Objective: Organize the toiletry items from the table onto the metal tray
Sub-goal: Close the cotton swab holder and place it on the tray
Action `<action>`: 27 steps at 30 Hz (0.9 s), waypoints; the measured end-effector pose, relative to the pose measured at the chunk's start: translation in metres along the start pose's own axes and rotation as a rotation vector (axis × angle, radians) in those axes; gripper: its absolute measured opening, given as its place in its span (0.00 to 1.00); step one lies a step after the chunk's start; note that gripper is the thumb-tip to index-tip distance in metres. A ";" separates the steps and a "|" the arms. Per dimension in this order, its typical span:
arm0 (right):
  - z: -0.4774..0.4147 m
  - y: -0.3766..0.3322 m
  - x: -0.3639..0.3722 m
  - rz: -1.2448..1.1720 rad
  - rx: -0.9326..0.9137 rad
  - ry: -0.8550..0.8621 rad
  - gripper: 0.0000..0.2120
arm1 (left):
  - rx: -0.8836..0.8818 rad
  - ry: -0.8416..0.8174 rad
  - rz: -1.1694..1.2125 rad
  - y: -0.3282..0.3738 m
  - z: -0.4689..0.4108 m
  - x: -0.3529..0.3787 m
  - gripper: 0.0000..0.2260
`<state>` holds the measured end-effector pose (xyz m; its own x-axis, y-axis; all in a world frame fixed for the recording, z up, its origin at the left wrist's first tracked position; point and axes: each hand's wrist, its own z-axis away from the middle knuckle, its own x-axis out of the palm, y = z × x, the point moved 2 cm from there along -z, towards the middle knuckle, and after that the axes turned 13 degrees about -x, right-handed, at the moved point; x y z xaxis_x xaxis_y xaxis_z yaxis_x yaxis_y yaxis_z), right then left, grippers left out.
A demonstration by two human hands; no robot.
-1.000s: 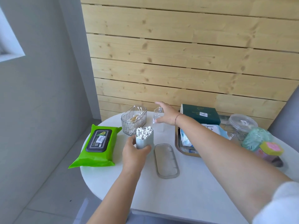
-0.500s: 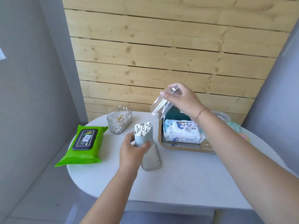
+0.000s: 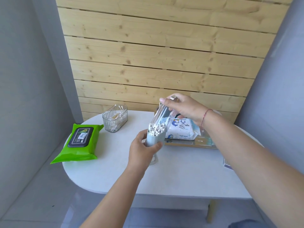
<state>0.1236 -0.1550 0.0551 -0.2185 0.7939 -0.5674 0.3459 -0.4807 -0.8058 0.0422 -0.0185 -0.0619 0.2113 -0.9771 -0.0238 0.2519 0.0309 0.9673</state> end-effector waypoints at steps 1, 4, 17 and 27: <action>0.000 -0.002 0.000 0.012 -0.018 0.009 0.21 | 0.007 0.006 -0.013 0.000 0.000 0.000 0.19; -0.001 -0.007 0.003 0.055 -0.063 0.048 0.24 | 0.031 0.027 -0.034 -0.001 -0.001 0.000 0.19; 0.000 -0.015 0.012 0.224 -0.087 0.070 0.25 | 0.074 0.072 -0.110 -0.004 -0.006 0.001 0.21; 0.016 -0.023 0.021 0.389 -0.171 0.173 0.25 | 0.029 0.036 -0.023 0.000 0.000 0.005 0.15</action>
<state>0.0963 -0.1334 0.0589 0.1079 0.6240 -0.7740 0.5208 -0.6986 -0.4906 0.0433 -0.0236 -0.0616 0.2395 -0.9693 -0.0551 0.2302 0.0015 0.9732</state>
